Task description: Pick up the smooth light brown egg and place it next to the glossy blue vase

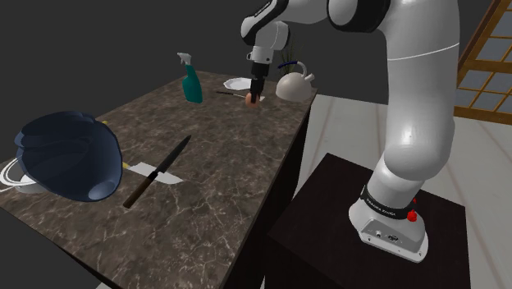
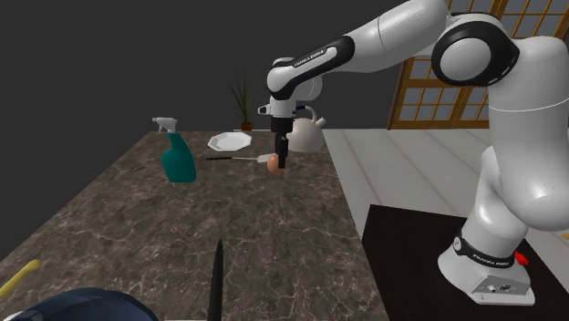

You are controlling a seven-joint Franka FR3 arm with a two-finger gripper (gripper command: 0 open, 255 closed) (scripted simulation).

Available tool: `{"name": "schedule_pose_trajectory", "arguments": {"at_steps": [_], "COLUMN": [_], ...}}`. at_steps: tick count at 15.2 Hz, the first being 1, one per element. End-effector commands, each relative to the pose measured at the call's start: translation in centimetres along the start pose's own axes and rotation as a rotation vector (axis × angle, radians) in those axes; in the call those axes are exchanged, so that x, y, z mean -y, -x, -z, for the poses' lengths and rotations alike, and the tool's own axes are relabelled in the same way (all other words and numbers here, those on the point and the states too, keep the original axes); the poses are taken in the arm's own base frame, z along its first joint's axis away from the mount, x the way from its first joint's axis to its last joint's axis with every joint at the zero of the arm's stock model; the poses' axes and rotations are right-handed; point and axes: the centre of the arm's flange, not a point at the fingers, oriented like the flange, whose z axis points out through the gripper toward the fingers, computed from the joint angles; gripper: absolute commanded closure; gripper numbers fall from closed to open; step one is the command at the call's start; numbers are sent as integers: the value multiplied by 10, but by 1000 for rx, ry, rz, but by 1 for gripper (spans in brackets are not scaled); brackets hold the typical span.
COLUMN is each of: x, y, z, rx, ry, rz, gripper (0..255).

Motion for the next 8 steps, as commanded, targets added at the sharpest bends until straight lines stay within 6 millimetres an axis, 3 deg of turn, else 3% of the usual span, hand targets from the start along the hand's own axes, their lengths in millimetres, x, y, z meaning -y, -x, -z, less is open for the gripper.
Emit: {"name": "schedule_pose_trajectory", "arguments": {"at_steps": [1, 8], "x": [3, 14], "y": [0, -4], "z": [10, 45], "rx": [0, 0], "ry": [0, 0], "rz": [0, 0], "gripper": [255, 255]}}
